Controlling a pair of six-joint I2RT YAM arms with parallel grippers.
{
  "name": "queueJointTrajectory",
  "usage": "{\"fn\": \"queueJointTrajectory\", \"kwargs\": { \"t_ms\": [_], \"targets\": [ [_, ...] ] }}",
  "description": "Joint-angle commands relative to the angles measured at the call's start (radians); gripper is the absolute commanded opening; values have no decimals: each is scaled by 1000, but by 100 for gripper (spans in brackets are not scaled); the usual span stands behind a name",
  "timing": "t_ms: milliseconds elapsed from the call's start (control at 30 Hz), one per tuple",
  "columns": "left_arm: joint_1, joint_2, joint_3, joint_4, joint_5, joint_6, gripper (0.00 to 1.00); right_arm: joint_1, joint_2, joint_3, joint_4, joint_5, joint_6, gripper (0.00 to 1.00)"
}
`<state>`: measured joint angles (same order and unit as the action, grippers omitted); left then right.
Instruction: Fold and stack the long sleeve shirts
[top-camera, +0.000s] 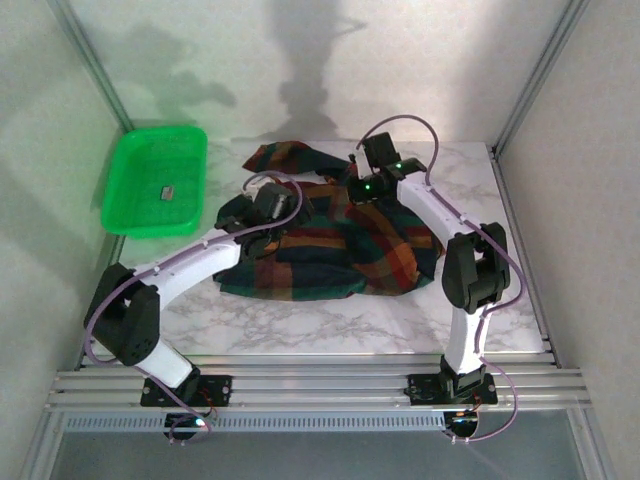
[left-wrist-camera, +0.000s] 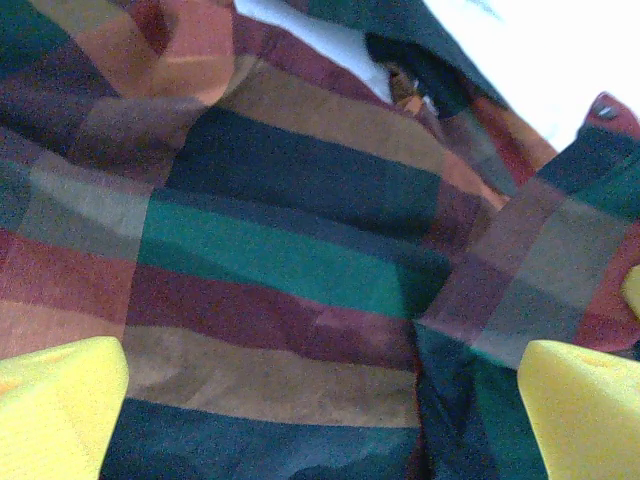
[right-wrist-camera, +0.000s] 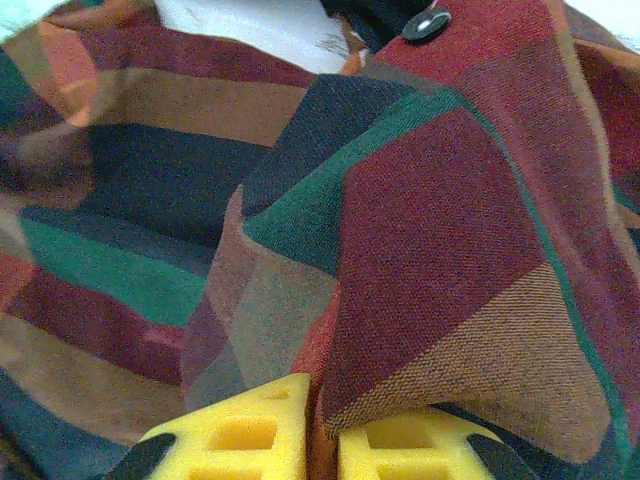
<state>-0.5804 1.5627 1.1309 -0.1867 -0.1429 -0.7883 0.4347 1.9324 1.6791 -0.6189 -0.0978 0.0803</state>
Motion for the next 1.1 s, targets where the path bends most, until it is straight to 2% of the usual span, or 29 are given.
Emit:
{"fn": "queueJointTrajectory", "kwargs": {
  "t_ms": [0,100,267,333,400,500,533,600,633,733,800,933,1067],
  "targets": [
    [3,-10,42,-22,22,16,100,-5,10,-29,42,80,-59,14],
    [1,14,60,-13,40,18,100,-14,30,-25,85,162,-77,14],
    [-7,63,81,9,69,5,100,-29,104,61,180,182,-91,20],
    [-10,81,85,23,89,-4,100,-35,148,117,188,201,-82,26],
    [-12,93,83,23,92,-27,100,-57,186,180,164,207,-32,38],
    [-12,90,62,23,93,-47,100,-87,145,193,139,185,33,53],
    [-12,89,55,19,94,-51,99,-93,111,169,140,172,36,57],
    [-10,81,33,6,86,-61,100,-105,14,101,94,177,36,73],
    [-10,77,23,2,87,-62,100,-115,-30,79,39,160,47,76],
    [-10,67,-15,1,102,-62,100,-164,-161,-25,-170,84,165,77],
    [-11,63,-41,10,132,-58,100,-207,-250,-165,-241,-16,249,76],
    [-15,71,-83,19,179,-53,100,-229,-396,-479,-162,-121,301,73],
    [-14,89,-112,5,179,-70,100,-237,-420,-621,-75,-178,324,70]
  ]
}}
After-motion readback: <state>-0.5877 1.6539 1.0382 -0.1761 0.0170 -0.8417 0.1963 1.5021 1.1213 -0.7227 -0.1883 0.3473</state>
